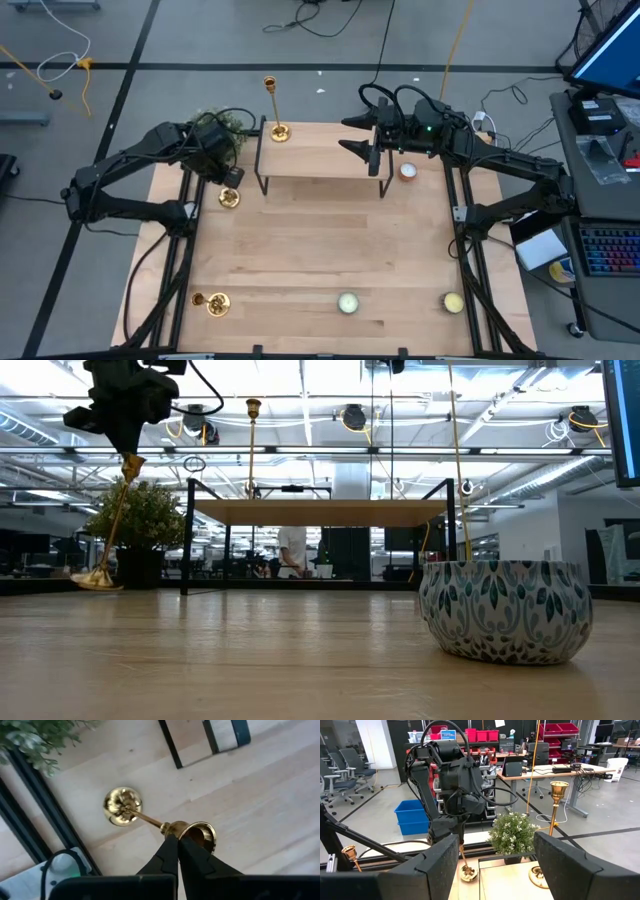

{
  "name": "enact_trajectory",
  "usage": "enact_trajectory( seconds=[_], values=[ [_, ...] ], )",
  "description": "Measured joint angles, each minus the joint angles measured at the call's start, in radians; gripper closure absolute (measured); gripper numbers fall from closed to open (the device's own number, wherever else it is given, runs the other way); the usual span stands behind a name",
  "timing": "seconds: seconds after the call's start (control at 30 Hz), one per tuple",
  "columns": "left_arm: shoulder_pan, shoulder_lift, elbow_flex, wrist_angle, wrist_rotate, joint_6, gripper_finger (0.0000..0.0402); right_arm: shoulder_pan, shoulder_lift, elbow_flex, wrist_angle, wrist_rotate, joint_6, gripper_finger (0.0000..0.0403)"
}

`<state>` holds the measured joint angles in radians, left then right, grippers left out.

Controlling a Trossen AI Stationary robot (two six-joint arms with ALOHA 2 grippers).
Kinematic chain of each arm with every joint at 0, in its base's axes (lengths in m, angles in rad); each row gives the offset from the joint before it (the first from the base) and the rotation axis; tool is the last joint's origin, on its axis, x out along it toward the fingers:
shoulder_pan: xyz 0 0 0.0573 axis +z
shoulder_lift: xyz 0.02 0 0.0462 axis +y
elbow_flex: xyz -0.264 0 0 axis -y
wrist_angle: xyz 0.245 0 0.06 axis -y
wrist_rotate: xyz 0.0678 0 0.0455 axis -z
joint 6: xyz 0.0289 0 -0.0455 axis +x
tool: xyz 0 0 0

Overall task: Pick & Place candle stick holders
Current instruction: Put the top gold candle holder on the shelf

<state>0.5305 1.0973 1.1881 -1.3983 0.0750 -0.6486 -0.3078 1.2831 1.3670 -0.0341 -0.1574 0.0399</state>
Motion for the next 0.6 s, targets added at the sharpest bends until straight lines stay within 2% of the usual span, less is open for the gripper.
enact_trajectory(
  seconds=[0.6],
  values=[
    [0.002,-0.019,0.001,0.024,0.303,0.017,0.0401,0.000,0.000,0.000,0.004,0.000,0.000,0.0154]
  ],
)
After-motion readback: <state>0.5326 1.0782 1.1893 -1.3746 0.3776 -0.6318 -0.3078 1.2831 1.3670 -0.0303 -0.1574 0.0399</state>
